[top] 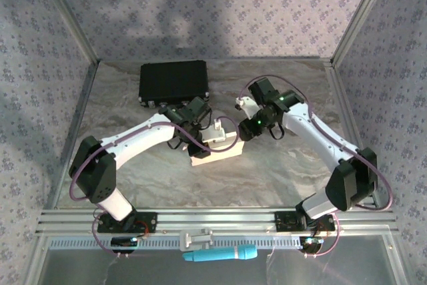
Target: Fold the paper box
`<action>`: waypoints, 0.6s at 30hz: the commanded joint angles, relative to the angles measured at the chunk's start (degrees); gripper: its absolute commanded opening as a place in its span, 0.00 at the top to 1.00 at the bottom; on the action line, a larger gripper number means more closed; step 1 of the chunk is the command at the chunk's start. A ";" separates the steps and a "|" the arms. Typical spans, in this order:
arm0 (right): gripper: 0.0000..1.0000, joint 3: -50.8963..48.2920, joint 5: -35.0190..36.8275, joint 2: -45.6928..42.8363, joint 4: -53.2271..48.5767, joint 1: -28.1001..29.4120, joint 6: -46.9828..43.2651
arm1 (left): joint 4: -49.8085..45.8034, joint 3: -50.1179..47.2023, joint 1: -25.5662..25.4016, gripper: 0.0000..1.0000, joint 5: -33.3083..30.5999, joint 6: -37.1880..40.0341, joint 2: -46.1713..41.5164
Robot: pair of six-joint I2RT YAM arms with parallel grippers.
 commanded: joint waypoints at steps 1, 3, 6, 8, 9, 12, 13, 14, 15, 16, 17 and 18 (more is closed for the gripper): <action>0.48 2.95 -2.42 1.69 -3.48 -0.73 -2.01 | -2.39 1.64 1.16 0.68 1.85 2.27 1.42; 0.50 2.75 -1.82 2.18 -2.83 -0.78 -2.36 | -2.61 2.09 1.37 0.68 2.10 2.57 1.82; 0.51 2.39 -0.88 2.76 -2.00 -0.78 -2.24 | -2.62 2.48 1.44 0.68 2.41 2.76 2.19; 0.52 2.68 -0.72 3.29 -1.78 -0.87 -2.36 | -2.61 2.54 1.47 0.68 2.41 2.76 2.38; 0.53 2.86 -0.69 3.43 -1.74 -0.88 -2.36 | -2.61 2.54 1.48 0.68 2.41 2.85 2.37; 0.56 3.05 -0.30 3.73 -1.51 -1.09 -2.36 | -2.61 2.53 1.56 0.68 2.41 3.02 2.42; 0.58 3.01 -0.28 3.72 -1.40 -1.14 -2.36 | -2.61 2.54 1.58 0.68 2.50 2.94 2.41; 0.59 3.05 -0.45 3.83 -1.31 -1.27 -2.36 | -2.68 2.62 1.64 0.68 2.50 3.02 2.50; 0.62 3.25 -0.83 4.02 -1.27 -1.30 -2.02 | -2.63 2.58 1.73 0.69 2.45 3.02 2.50; 0.65 3.70 -1.24 4.33 -1.54 -1.37 -1.71 | -2.67 2.63 1.82 0.69 2.48 3.02 2.61; 0.67 4.22 -1.52 4.75 -1.97 -1.28 -1.66 | -2.77 2.78 1.82 0.69 2.42 3.02 2.59; 0.68 4.72 -1.65 4.92 -2.46 -1.22 -1.66 | -2.69 2.72 1.92 0.69 2.50 2.96 2.59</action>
